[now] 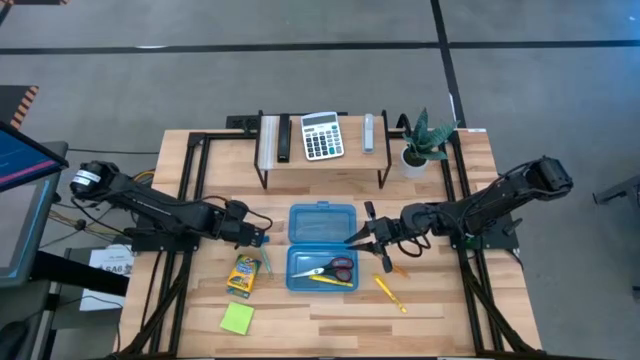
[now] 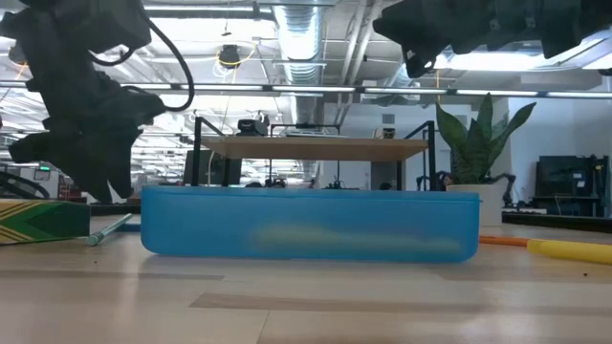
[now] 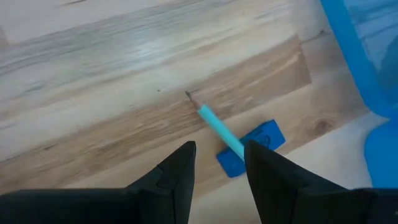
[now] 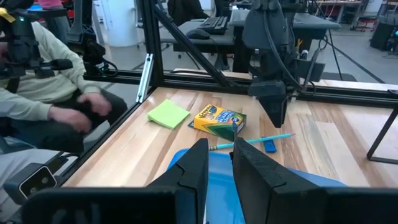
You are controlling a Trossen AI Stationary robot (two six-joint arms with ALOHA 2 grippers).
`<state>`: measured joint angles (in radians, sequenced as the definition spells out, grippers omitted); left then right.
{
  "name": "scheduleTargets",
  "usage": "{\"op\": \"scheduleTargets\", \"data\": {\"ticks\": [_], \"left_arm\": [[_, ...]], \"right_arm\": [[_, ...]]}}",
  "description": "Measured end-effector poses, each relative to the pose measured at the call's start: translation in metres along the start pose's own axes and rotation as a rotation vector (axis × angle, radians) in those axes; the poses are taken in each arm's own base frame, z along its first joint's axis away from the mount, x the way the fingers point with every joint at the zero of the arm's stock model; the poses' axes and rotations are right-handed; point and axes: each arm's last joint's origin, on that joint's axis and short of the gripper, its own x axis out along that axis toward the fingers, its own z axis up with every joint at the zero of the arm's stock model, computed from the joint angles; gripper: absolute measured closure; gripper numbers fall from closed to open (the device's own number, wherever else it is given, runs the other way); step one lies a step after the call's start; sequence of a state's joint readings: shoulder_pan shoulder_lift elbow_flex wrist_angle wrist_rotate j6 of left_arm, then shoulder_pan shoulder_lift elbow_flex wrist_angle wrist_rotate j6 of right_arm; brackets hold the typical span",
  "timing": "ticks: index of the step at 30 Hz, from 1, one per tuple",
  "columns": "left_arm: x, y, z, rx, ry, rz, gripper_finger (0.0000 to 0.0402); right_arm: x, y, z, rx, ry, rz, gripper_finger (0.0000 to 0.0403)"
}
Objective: Pack school essentials
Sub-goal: Put the blue pencil into the blue supply box
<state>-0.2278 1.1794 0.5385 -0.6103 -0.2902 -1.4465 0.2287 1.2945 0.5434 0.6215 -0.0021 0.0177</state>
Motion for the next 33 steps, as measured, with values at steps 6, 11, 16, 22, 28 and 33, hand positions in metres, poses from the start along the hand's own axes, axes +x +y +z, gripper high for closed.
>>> {"op": "scheduleTargets", "data": {"ticks": [6,11,16,22,28,33], "left_arm": [[0.002,0.001,0.006,-0.029,0.024,0.004,0.0276],[0.008,0.000,0.010,-0.041,0.034,0.012,0.0276],[0.025,-0.006,0.014,-0.037,0.111,0.007,0.0276],[0.043,-0.006,0.020,-0.040,0.135,0.056,0.0276],[0.046,-0.007,0.024,-0.042,0.134,0.067,0.0287],[0.040,-0.016,0.029,-0.004,0.087,0.046,0.0349]], "right_arm": [[0.000,0.000,0.000,0.000,0.000,0.000,0.0310],[0.000,0.000,0.000,0.000,0.000,0.000,0.0310],[0.000,0.000,0.000,0.000,0.000,0.000,0.0310],[0.000,0.000,0.000,0.000,0.001,0.000,0.0310],[0.000,0.000,0.000,0.000,0.004,0.000,0.0310],[0.000,0.000,0.000,-0.001,0.004,0.000,0.0310]]}}
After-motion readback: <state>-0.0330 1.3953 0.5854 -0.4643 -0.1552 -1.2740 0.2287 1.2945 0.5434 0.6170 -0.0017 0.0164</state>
